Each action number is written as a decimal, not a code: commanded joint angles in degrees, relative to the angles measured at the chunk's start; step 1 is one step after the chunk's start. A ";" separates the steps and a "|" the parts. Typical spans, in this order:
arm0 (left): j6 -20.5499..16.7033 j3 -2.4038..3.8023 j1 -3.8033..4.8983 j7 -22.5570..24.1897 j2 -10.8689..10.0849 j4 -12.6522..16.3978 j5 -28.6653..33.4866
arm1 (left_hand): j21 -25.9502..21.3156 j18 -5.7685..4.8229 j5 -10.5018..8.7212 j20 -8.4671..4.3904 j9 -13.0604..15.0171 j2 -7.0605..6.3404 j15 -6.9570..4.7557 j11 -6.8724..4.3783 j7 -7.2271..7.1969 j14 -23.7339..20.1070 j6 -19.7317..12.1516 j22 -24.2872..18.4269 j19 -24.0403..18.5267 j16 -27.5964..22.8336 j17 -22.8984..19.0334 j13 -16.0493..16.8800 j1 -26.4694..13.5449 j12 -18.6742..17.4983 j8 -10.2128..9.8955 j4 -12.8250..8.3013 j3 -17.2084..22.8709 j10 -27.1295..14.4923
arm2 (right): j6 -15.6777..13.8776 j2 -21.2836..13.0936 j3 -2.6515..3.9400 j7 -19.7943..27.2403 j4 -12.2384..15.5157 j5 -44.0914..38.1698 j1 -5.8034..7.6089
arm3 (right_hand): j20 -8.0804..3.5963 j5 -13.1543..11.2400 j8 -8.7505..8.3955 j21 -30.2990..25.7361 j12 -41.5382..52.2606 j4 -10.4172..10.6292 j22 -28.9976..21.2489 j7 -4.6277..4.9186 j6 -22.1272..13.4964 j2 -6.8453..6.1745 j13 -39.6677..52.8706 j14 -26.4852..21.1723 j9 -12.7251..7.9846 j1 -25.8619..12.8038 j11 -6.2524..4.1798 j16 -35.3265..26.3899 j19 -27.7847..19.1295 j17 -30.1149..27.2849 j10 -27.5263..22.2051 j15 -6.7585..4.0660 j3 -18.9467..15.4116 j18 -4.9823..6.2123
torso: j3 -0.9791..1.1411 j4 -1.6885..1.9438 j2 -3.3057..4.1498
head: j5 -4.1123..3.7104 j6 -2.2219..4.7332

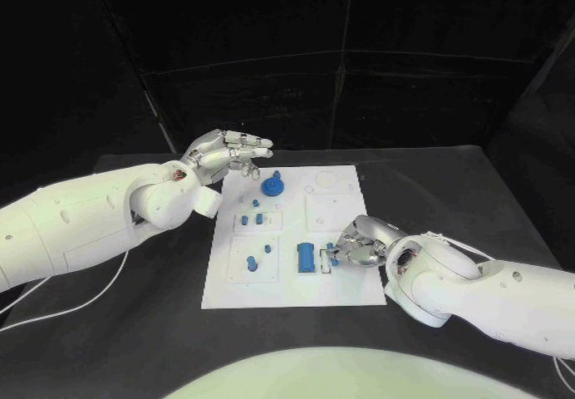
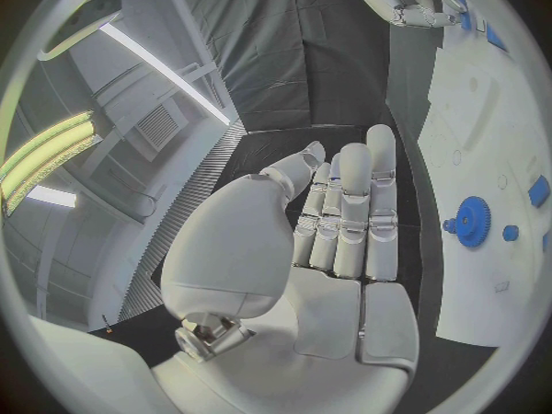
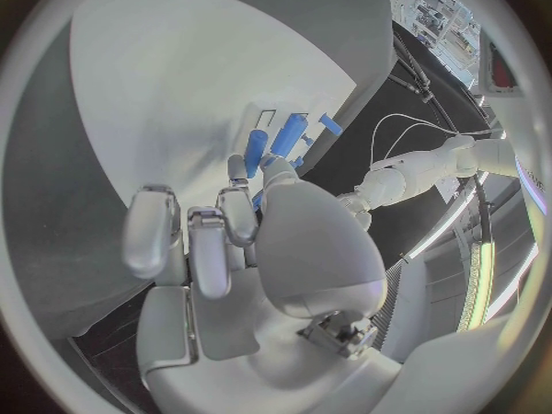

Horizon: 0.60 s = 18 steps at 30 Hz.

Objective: Assemble the parts on the task board

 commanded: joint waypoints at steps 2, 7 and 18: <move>0.76 0.05 0.08 0.54 0.12 0.09 -0.01 | -0.30 0.82 0.03 0.07 -0.05 0.35 -0.05 -0.12 -0.13 -0.36 -0.37 -0.08 -0.15 0.26 -0.09 -0.09 -0.02 0.21 0.24 -0.09 -0.26 -0.40 | 3.07 0.65 0.02 -0.22 -0.30 2.35 0.08 | -0.10 0.15 -0.14 0.41 2.33 0.52 0.08 -0.19 0.73 -0.11 3.02 4.81 0.25 -0.53 -2.34 0.22 0.27 10.94 2.45 -0.16 -0.07 -0.46 | 0.00 0.01 0.02 | 0.10 -0.05; 0.90 0.05 0.08 0.46 0.15 0.04 -0.01 | -0.30 0.82 0.03 0.07 -0.05 0.35 -0.05 -0.12 -0.13 -0.36 -0.37 -0.08 -0.15 0.26 -0.09 -0.09 -0.02 0.21 0.24 -0.09 -0.26 -0.40 | 3.03 1.04 0.01 -0.22 -0.59 2.31 0.08 | -0.14 0.16 -0.12 0.41 2.34 0.46 0.08 -0.29 0.88 -0.16 3.04 4.82 0.33 -0.42 -2.43 0.24 0.27 10.98 2.46 -0.22 -0.03 -0.46 | 0.03 -0.02 -0.05 | 0.12 -0.09; 0.93 0.05 0.08 0.35 0.24 -0.06 -0.01 | -0.31 0.81 0.02 0.06 -0.05 0.35 -0.04 -0.07 -0.09 -0.41 -0.43 -0.09 -0.13 0.30 -0.15 -0.11 0.05 0.36 0.30 -0.16 -0.32 -0.54 | 2.89 1.54 0.01 -0.19 -0.96 2.01 0.08 | -0.16 0.16 -0.10 0.43 2.33 0.45 0.12 -0.32 0.95 -0.17 3.04 4.81 0.36 -0.38 -2.46 0.23 0.28 10.96 2.47 -0.24 -0.02 -0.47 | 0.06 -0.11 0.00 | 0.35 0.05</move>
